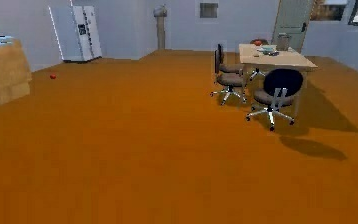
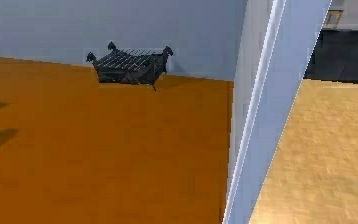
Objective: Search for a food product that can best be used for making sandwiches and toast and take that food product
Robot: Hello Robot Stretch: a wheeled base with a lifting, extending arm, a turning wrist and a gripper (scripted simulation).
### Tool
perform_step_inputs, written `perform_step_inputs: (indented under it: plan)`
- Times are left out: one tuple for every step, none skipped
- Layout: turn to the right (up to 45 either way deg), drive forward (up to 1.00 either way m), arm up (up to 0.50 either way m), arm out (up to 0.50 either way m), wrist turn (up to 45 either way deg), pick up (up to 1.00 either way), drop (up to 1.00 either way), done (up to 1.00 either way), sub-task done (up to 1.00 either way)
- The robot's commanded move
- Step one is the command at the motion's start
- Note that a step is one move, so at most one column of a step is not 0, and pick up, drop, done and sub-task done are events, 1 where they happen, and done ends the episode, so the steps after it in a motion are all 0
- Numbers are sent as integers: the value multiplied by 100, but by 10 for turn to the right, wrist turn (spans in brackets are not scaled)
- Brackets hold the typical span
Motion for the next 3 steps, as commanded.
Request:
perform_step_inputs:
  plan:
    - [90,0,0,0,0,0,0,0,0]
    - [0,15,0,0,0,0,0,0,0]
    - [450,0,0,0,0,0,0,0,0]
